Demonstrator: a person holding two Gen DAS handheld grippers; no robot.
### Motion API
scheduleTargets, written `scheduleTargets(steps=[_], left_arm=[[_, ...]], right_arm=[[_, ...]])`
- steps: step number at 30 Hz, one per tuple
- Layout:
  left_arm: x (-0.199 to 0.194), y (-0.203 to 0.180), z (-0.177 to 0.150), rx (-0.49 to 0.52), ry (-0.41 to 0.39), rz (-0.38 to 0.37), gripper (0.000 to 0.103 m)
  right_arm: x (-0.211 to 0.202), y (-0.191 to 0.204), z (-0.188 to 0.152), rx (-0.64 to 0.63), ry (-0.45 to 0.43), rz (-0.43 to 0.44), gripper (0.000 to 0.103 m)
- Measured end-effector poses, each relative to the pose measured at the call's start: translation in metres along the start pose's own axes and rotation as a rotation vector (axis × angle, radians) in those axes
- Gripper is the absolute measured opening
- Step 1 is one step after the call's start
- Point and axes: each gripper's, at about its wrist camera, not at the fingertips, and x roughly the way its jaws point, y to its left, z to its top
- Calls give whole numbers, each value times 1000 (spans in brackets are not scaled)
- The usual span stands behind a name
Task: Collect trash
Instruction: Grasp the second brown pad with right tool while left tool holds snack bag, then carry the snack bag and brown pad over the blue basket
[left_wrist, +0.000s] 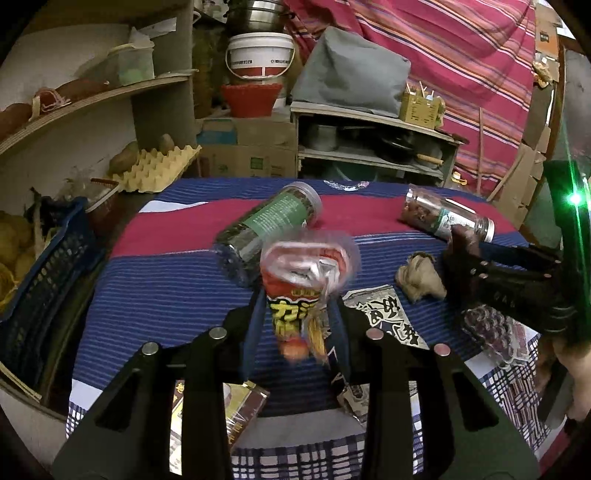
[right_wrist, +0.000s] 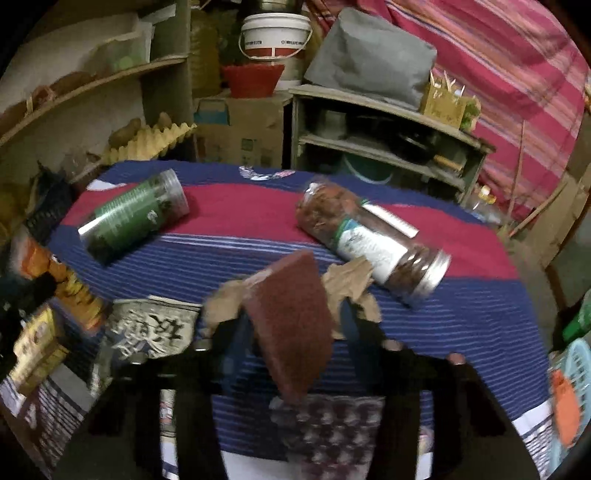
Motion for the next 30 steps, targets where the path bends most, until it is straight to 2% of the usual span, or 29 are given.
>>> scheduleTargets(steps=[3, 6, 13, 19, 24, 30], left_arm=[[0, -3, 0, 9, -1, 8, 32], [-2, -6, 1, 11, 2, 11, 32], [-12, -17, 3, -4, -6, 29, 31], [-29, -42, 6, 17, -31, 42, 31], [-41, -64, 7, 23, -39, 30, 31], [-51, -100, 6, 48, -51, 10, 31]], right_arm=[[3, -10, -3, 33, 21, 38, 21], [2, -18, -8, 50, 13, 61, 17], [-25, -34, -15, 57, -44, 108, 15], [-59, -53, -23, 38, -83, 117, 15], [-83, -82, -38, 41, -94, 90, 15], [-106, -136, -58, 92, -97, 39, 15]])
